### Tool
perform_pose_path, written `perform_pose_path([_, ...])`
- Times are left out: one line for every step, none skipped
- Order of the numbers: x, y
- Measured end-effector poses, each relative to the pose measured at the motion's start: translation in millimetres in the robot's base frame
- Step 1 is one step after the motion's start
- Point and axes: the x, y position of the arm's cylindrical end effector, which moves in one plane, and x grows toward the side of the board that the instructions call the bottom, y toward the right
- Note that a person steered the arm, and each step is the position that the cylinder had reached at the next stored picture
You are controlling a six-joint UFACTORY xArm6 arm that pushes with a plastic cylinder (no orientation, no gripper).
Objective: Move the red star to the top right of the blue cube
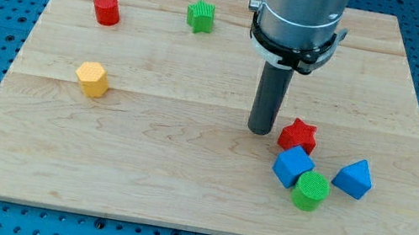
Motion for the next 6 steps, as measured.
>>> perform_pose_path([-19, 33])
perform_pose_path([-19, 22])
perform_pose_path([2, 44])
perform_pose_path([11, 79])
perform_pose_path([-72, 113])
perform_pose_path([-142, 170])
